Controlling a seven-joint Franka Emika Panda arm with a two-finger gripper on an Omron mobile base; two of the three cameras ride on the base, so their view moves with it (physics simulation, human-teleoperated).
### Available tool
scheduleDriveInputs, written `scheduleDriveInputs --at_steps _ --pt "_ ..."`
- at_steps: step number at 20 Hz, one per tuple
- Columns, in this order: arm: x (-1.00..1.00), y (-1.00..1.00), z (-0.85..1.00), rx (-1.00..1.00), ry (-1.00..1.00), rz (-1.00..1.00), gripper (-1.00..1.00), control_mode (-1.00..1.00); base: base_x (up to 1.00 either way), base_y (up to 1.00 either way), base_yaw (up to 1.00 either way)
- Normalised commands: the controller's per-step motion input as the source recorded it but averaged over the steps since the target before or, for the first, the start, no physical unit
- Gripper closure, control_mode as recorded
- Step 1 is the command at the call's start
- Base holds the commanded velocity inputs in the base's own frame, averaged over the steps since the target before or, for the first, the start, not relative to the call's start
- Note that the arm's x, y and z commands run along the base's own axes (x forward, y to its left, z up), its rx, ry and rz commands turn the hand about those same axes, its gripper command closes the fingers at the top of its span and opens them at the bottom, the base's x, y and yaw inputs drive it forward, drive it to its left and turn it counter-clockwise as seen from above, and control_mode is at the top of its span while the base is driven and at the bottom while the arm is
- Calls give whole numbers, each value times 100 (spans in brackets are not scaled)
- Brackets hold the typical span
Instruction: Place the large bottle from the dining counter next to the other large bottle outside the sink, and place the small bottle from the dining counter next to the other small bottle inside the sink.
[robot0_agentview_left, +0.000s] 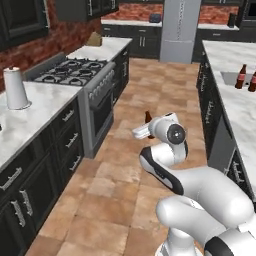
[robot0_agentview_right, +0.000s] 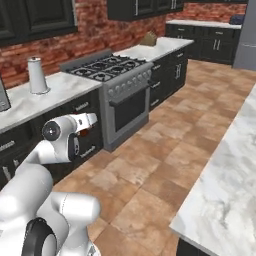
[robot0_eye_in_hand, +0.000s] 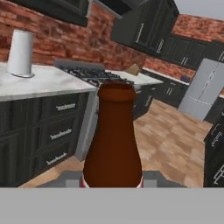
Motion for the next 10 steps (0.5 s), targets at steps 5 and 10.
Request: scheduleDriveInputs --at_steps 5,10 --pt "0 0 0 0 0 0 100 100 100 4 -36" --pt "0 0 0 0 0 0 100 100 100 3 -36"
